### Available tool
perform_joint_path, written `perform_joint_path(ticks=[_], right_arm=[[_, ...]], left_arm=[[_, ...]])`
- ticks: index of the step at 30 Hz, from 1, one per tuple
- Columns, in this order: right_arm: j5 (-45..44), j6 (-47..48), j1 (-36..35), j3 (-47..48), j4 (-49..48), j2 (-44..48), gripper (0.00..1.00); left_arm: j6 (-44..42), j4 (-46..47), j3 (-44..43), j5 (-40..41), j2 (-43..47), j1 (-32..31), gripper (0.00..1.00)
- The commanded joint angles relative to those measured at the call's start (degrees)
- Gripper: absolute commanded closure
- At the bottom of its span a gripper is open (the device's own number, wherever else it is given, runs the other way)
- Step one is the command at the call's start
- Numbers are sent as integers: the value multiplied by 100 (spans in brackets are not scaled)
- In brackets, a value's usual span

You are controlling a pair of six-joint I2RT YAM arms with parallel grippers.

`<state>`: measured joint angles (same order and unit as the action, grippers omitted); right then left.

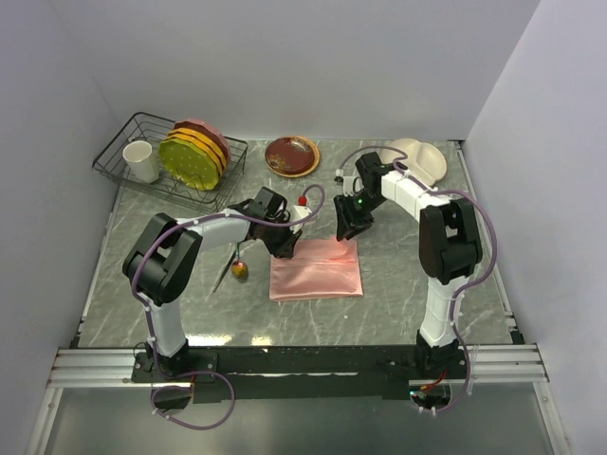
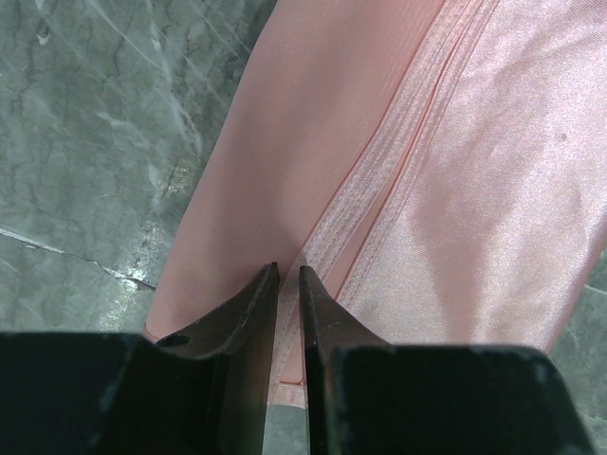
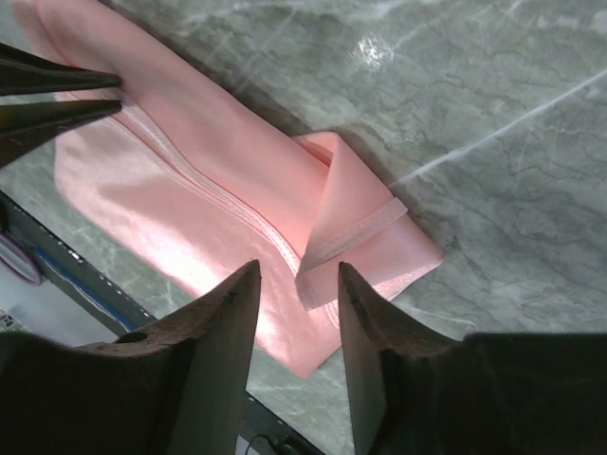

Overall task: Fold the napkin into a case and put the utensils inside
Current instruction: Smooth out the 2/3-rectangle-folded napkin at the center of the board.

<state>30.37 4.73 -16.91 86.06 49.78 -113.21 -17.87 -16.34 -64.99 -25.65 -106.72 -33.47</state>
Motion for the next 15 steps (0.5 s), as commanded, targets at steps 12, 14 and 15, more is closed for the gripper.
perform_joint_path(ticks=[12, 14, 15], right_arm=[[-93, 397, -85, -406, 445, 308, 100], [-93, 449, -85, -537, 445, 405, 100], [-119, 458, -93, -599, 419, 431, 100]], left_arm=[[319, -159, -49, 42, 248, -54, 76], [433, -168, 13, 16, 326, -54, 75], [485, -168, 39, 7, 344, -54, 75]])
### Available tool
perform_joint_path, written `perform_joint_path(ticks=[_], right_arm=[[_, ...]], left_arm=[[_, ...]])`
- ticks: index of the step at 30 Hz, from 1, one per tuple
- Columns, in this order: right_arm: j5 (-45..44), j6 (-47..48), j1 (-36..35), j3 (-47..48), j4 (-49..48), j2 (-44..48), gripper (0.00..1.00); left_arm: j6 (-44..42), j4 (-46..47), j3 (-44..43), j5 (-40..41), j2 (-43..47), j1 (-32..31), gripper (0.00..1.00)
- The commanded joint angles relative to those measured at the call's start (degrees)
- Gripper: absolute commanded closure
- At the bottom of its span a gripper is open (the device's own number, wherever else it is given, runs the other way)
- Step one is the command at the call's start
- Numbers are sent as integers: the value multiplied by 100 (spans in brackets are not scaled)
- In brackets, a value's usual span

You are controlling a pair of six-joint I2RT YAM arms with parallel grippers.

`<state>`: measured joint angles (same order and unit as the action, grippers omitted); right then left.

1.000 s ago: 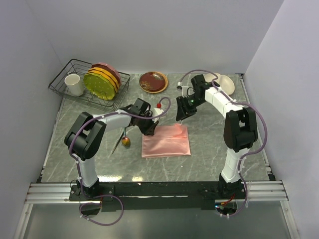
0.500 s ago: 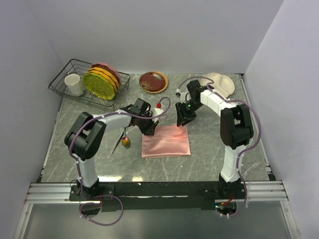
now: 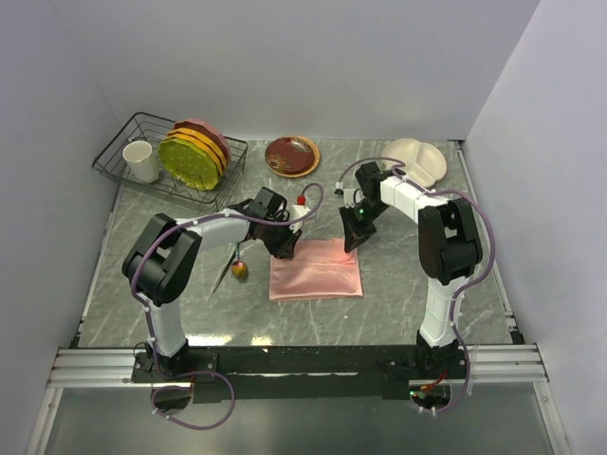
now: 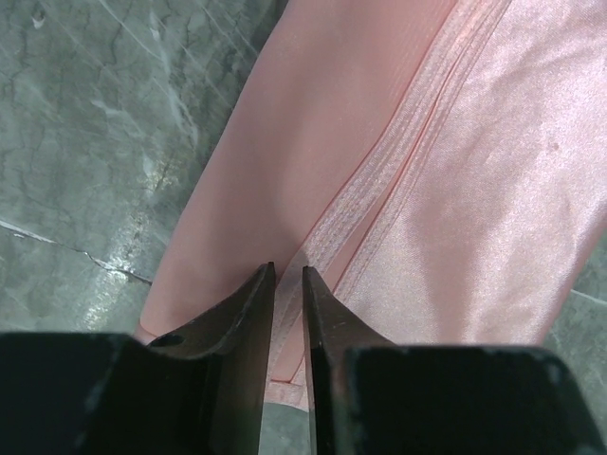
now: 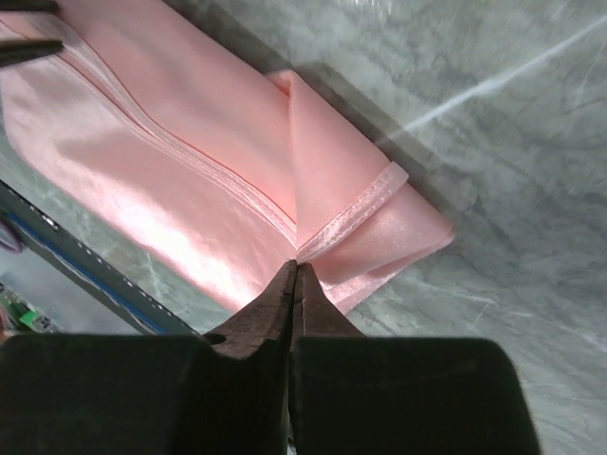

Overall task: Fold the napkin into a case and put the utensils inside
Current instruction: Smooth out the 2/3-rectangle-folded napkin at the center of the board.

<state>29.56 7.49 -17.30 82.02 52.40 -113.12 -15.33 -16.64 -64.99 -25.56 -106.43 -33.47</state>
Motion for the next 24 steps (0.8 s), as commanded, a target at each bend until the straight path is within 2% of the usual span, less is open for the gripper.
perform_joint_path(ticks=[1, 8, 13, 16, 19, 24], right_arm=[[-47, 183, -63, -247, 104, 396, 100], [-301, 245, -177, -556, -151, 71, 100], [-513, 288, -186, -494, -107, -88, 100], [-557, 394, -195, -599, -212, 18, 100], [-539, 473, -204, -626, -265, 79, 100], [-548, 596, -212, -722, -415, 255, 100]], left_arm=[[319, -129, 91, -10, 342, -54, 74], [838, 143, 294, -212, 755, -45, 65], [1277, 258, 189, -782, 984, 95, 55], [1848, 503, 153, -1196, 949, 210, 54], [2637, 951, 153, -1573, 730, 306, 58], [3571, 1786, 250, -1575, 291, 350, 59]])
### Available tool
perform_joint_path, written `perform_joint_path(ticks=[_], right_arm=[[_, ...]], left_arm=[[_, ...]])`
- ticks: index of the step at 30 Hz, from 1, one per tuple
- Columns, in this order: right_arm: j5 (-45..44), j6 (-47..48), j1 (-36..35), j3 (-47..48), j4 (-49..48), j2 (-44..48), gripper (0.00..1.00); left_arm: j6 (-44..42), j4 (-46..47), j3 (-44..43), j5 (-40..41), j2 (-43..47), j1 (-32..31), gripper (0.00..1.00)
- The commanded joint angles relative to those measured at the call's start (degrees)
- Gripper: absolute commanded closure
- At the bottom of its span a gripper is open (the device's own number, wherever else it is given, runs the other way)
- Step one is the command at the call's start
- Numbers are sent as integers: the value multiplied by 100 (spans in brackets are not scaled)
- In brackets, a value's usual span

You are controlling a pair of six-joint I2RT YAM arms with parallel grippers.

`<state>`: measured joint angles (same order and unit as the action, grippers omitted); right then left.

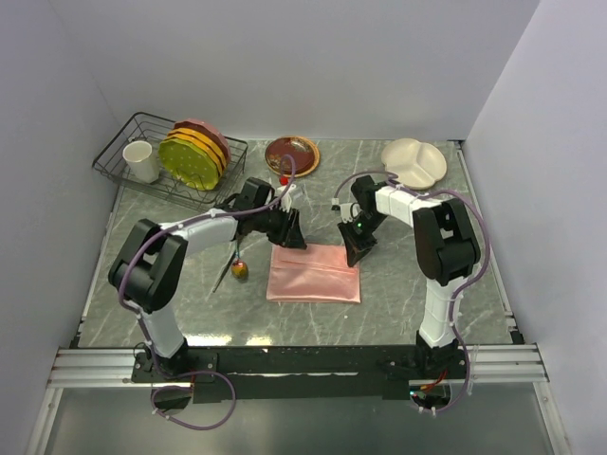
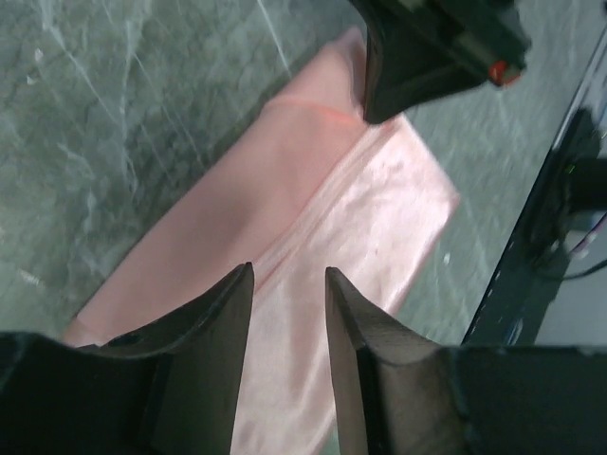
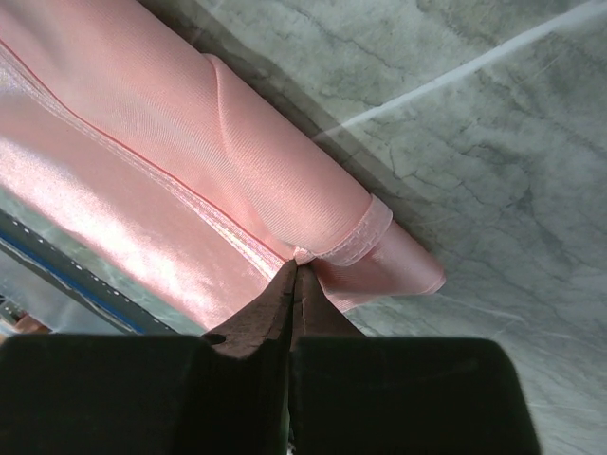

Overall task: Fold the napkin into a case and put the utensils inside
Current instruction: Smooth out the 2/3-rectangle-folded napkin at the center of the board.

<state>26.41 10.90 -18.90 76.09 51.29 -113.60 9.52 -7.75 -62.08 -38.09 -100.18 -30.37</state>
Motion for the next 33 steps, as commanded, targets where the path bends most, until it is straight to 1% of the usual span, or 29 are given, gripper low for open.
perform_joint_path(ticks=[1, 2, 6, 9, 10, 11, 12, 14, 17, 18, 19, 21, 22, 23, 24, 25, 26, 28, 29, 31, 33], right_arm=[[-242, 316, -62, -121, -295, 338, 100], [-251, 351, -53, -121, -303, 356, 100], [-338, 510, -53, -139, -295, 409, 100], [-426, 598, -62, -113, -286, 330, 100], [-444, 615, -62, -60, -251, 295, 100], [-453, 624, -70, -25, -233, 260, 100], [-462, 633, -62, 2, -181, 207, 100], [-471, 659, -70, 72, -154, 154, 100], [-471, 695, -79, 81, -145, 145, 100], [-471, 695, -71, 81, -171, 154, 100], [-471, 703, -70, 72, -180, 154, 100], [-453, 686, -62, 37, -259, 224, 100], [-436, 677, -70, -15, -303, 251, 100], [-418, 668, -79, -59, -347, 338, 100], [-435, 660, -71, -155, -469, 400, 100], [-435, 651, -79, -217, -531, 452, 100], [-435, 659, -62, -261, -593, 549, 100], [-462, 651, -70, -367, -734, 628, 100], [-453, 651, -70, -385, -769, 681, 100], [-470, 659, -62, -473, -839, 725, 100], [-471, 686, -62, -578, -901, 804, 100]], left_arm=[[1226, 941, -84, -287, -509, 49, 59], [1263, 907, -111, -183, -607, 57, 59], [1403, 634, -120, 107, -968, 197, 68], [1640, 652, -6, -92, -1179, 443, 71], [1658, 730, 21, -355, -1205, 505, 70], [1685, 1079, 64, -636, -1179, 558, 65], [1754, 1239, 143, -1074, -1118, 611, 61], [1764, 1503, 188, -1402, -846, 611, 54], [2254, 2108, 179, -1833, -661, 594, 52], [2743, 2555, 162, -1921, -687, 568, 52], [2975, 2785, 144, -1965, -774, 541, 53], [3562, 3129, 57, -1948, -932, 445, 56], [3783, 3539, 30, -1922, -1142, 409, 57], [4038, 3778, 4, -1904, -1257, 357, 63], [4510, 4007, -5, -1843, -1467, 322, 66], [4759, 4444, -5, -1747, -1565, 286, 69], [5187, 4710, -5, -1685, -1679, 190, 74], [5463, 5000, -67, -1597, -1934, 93, 77], [5621, 5011, -154, -1527, -1996, -20, 82], [5762, 5055, -251, -1439, -2189, -127, 87], [5851, 4828, -470, -1368, -2399, -258, 95]])
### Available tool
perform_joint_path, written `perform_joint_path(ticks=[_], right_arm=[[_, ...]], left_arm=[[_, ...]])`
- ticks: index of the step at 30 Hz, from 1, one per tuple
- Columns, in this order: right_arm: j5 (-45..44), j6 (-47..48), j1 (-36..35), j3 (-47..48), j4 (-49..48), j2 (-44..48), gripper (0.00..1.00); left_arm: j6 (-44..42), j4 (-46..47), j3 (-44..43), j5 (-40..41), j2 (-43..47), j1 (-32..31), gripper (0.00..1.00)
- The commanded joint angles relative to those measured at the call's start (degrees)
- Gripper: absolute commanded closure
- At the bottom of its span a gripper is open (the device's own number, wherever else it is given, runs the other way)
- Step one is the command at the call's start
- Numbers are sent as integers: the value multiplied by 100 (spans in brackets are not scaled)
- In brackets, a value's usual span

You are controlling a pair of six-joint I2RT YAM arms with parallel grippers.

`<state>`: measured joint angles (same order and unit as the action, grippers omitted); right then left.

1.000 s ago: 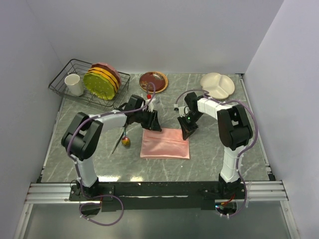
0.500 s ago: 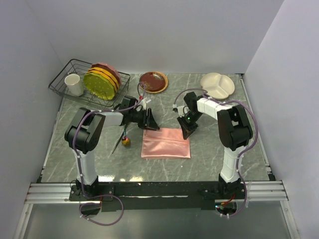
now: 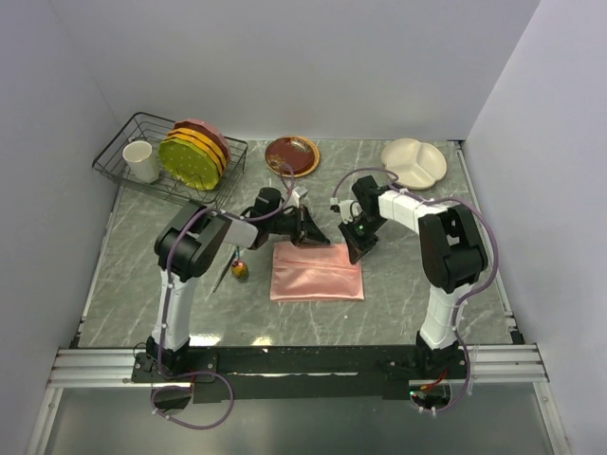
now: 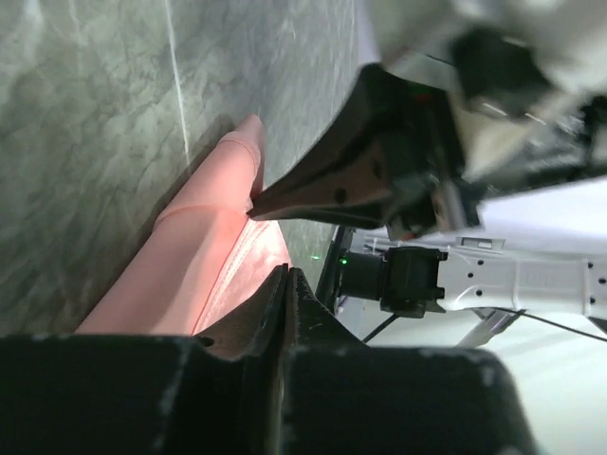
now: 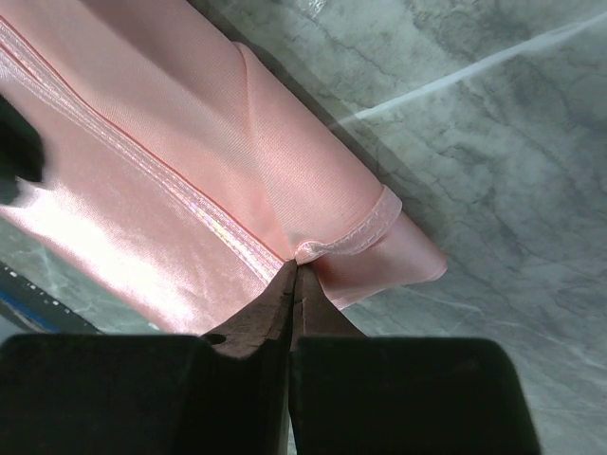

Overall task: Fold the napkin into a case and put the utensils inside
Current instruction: Smooth out the 2/3-rectangle-folded napkin at the center of the board.

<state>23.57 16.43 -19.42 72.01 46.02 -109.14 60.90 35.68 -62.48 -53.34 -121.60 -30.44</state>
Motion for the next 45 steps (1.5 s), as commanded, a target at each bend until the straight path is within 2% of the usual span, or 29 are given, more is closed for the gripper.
perform_joint_path(ticks=[1, 2, 7, 11, 14, 18, 26, 30, 33, 34, 36, 38, 39, 41, 42, 43, 44, 45], right_arm=[[-186, 150, -9, -204, -409, 393, 100], [-186, 177, -9, -248, -427, 446, 100], [-213, 291, -9, -389, -515, 543, 100], [-186, 352, -9, -424, -559, 578, 100], [-195, 388, -9, -477, -594, 622, 100], [-248, 423, 8, -573, -621, 675, 100], [-187, 256, 131, -530, -577, 666, 100], [-90, 203, 219, -477, -445, 666, 100], [-72, 186, 298, -425, -357, 666, 100], [-63, 203, 298, -416, -331, 631, 100], [-63, 221, 316, -398, -295, 596, 100], [-20, 230, 307, -372, -287, 535, 100], [-11, 230, 307, -354, -287, 517, 100], [16, 247, 316, -310, -260, 438, 100], [51, 238, 299, -293, -251, 394, 100], [60, 238, 307, -266, -243, 376, 100], [77, 238, 299, -257, -234, 367, 100], [103, 230, 307, -240, -225, 341, 100]], left_arm=[[695, 388, -501, 184, -320, -287, 96], [703, 300, -572, 219, -364, -322, 99], [827, 255, -669, 500, -557, -401, 99], [678, -87, -1072, 702, -724, -542, 99], [388, -868, -1406, 983, -891, -630, 99], [168, -1413, -1539, 1238, -1110, -736, 99], [-184, -2126, -1469, 1721, -1287, -806, 99], [-132, -1978, -1329, 1757, -1296, -797, 99], [-210, -1311, -1065, 1582, -972, -710, 84], [-393, -1161, -899, 1538, -823, -622, 70], [-710, -1011, -766, 1319, -313, -508, 63], [-1429, -1133, -678, 994, 221, -288, 55], [-1780, -1603, -652, 784, 425, -209, 52], [-3088, -2081, -442, 755, 1134, -16, 52], [-3650, -2779, -267, 781, 1374, 20, 54], [-4839, -3090, -160, 834, 1602, 11, 55], [-5391, -3407, -46, 834, 2022, -15, 56], [-5892, -3714, 155, 912, 2218, -67, 64]])
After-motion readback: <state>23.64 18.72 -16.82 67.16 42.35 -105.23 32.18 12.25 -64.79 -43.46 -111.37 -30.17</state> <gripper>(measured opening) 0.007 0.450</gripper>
